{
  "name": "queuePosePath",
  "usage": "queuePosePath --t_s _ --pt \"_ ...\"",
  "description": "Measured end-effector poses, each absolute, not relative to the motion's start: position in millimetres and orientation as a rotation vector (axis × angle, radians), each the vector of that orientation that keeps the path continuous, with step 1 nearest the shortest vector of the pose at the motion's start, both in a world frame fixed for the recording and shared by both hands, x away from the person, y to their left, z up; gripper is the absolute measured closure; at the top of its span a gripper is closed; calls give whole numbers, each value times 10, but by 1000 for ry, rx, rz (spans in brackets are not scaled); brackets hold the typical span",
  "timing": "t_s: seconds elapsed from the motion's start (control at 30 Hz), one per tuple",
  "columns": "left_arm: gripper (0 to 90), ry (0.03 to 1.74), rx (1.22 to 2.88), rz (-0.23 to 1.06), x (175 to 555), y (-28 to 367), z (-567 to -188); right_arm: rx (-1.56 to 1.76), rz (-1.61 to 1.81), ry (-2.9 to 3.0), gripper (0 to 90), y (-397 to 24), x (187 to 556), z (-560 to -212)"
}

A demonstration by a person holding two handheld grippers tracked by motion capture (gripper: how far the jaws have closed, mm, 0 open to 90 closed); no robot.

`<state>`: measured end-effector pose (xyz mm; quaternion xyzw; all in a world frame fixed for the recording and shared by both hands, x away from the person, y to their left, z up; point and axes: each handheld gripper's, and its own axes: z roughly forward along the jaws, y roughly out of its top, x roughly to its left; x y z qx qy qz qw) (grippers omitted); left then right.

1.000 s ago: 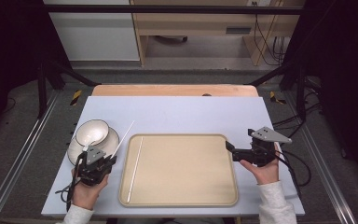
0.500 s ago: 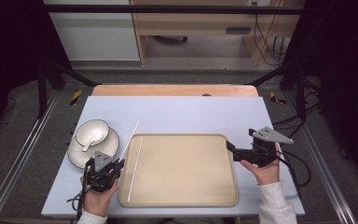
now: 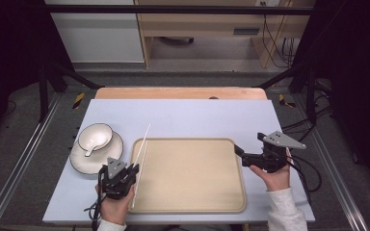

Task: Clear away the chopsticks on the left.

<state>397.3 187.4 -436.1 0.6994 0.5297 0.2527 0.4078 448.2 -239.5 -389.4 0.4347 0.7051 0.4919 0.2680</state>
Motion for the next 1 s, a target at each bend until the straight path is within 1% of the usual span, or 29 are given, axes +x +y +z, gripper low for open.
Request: queuePosePath --t_s 0.17,0.43,0.8,1.0 --pt "837 1338 1734 609 3959 1781 -4433 1174 1325 1905 40 -2390 4486 -3899" --pt "836 1366 1716 608 3916 1664 -4567 1176 1319 1918 40 -2363 4498 -3919" --pt "836 1416 1735 604 3942 1602 -4741 1172 1307 1924 40 -2350 4509 -3935" --pt "836 1432 1771 595 3975 1570 -4804 1173 1303 1926 40 -2343 4512 -3942"
